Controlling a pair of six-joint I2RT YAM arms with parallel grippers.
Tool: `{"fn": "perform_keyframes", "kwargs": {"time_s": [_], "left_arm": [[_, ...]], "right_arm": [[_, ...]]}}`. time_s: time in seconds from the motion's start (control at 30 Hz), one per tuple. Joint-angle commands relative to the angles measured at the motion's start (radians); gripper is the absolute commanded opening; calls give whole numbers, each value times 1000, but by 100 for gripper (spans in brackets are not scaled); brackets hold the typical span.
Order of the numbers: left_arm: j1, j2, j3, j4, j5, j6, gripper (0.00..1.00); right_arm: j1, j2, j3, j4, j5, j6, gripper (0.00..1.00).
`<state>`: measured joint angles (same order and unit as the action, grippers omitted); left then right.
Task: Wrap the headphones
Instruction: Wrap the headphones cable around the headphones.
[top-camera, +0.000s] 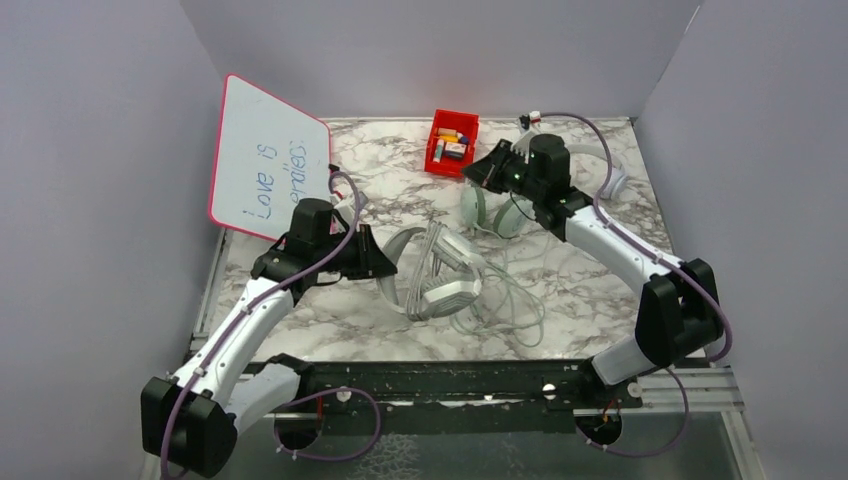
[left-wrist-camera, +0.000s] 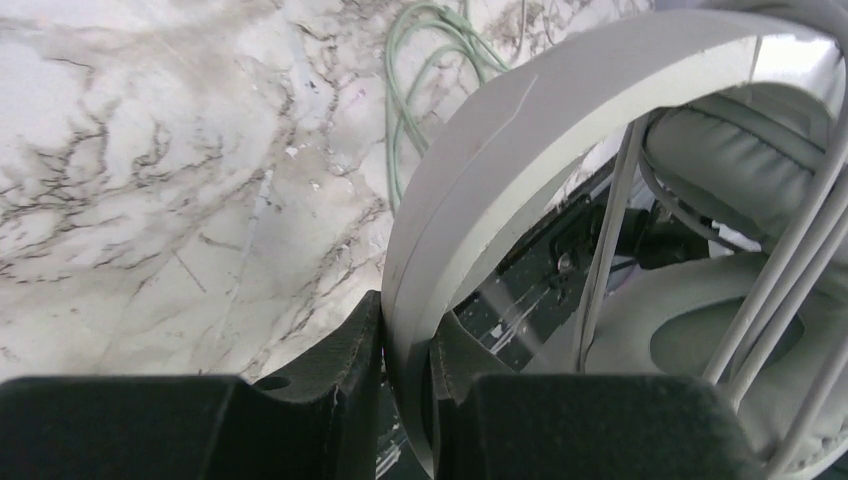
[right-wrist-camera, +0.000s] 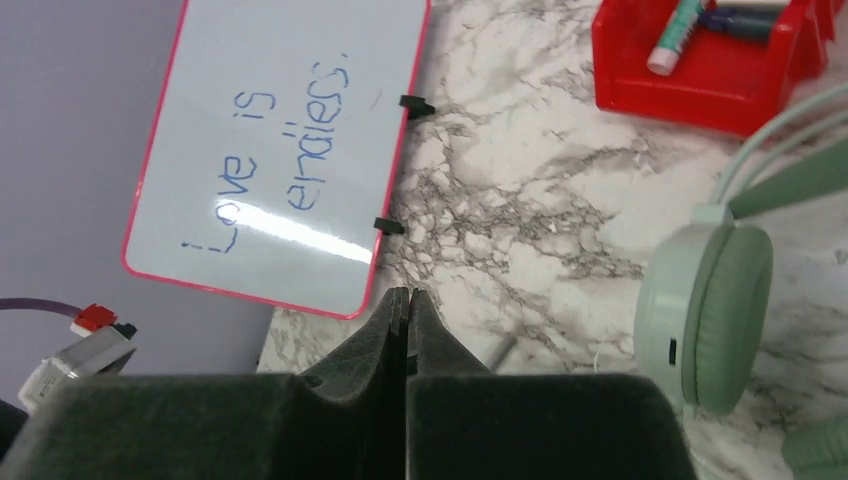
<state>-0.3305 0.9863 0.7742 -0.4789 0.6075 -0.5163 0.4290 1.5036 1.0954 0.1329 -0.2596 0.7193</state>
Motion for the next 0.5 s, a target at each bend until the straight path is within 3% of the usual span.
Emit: {"fn": "perform_keyframes", "kwargs": {"time_s": [0.0, 0.2, 0.3, 0.37, 0.47], "left_arm": [[-82, 9, 57, 58, -20, -29, 0], [-95, 23, 9, 46, -103, -14, 0], [-94, 35, 39, 35, -136, -4, 0], [-94, 44, 69, 34, -119, -10, 0], [-94, 45, 108, 36, -105, -14, 0]], "right_arm": [[-18, 76, 56, 112, -206, -42, 0], [-32, 68, 125, 109, -264, -79, 0], [-33, 85, 221, -156, -228, -119, 0], [-33, 88, 236, -305, -231, -145, 13], [-45, 66, 165, -399, -308, -208, 36]]}}
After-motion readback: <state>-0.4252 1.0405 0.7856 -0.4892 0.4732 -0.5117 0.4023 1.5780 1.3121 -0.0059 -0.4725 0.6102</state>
